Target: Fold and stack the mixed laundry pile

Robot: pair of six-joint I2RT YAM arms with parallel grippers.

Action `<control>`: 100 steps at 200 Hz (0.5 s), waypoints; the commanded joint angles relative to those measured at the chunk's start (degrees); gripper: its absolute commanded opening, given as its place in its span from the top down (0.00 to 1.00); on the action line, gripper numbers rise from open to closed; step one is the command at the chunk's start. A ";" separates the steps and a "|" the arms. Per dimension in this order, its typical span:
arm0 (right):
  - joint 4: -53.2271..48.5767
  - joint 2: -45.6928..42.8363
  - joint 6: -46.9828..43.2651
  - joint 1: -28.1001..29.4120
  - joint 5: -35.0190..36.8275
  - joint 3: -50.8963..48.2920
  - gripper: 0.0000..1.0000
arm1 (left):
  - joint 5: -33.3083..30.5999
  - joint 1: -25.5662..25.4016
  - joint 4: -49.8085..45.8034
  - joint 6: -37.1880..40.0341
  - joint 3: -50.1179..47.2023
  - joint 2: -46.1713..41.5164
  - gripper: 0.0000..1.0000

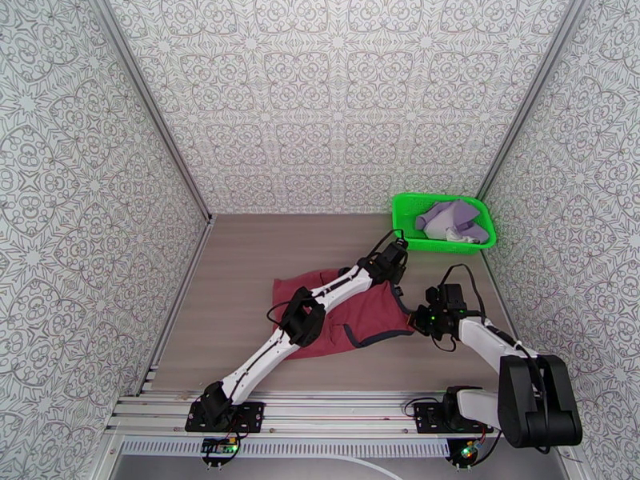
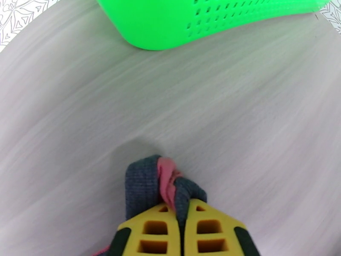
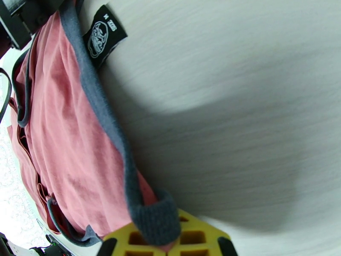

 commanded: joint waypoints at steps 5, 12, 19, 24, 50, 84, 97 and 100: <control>-1.69 -2.41 -0.42 -0.34 -0.74 -0.12 1.00 | 0.07 -0.19 1.84 -0.65 -1.29 -4.91 1.00; -2.50 -3.13 -0.63 -0.33 0.10 0.39 1.00 | 0.07 0.08 2.13 -0.65 -1.39 -5.81 1.00; -3.62 -3.92 -0.87 -0.34 1.27 1.20 1.00 | 0.45 0.29 2.48 -0.63 -1.33 -6.55 1.00; -4.36 -4.45 -1.04 -0.34 2.15 1.78 1.00 | 0.60 0.41 2.79 -0.79 -1.32 -6.99 1.00; -10.02 -5.47 -2.74 -0.34 7.12 6.46 1.00 | 2.08 1.12 4.25 -1.99 -1.04 -7.61 1.00; -14.99 -5.16 -3.90 -0.49 13.75 10.88 1.00 | 4.38 1.03 7.54 -4.00 0.98 -6.17 1.00; -16.29 -5.41 -4.22 -0.59 16.16 12.00 1.00 | 5.05 1.12 9.11 -4.99 1.25 -5.83 1.00; -16.56 -5.49 -4.29 -0.60 16.60 12.16 1.00 | 5.15 1.12 9.48 -5.22 1.25 -5.89 1.00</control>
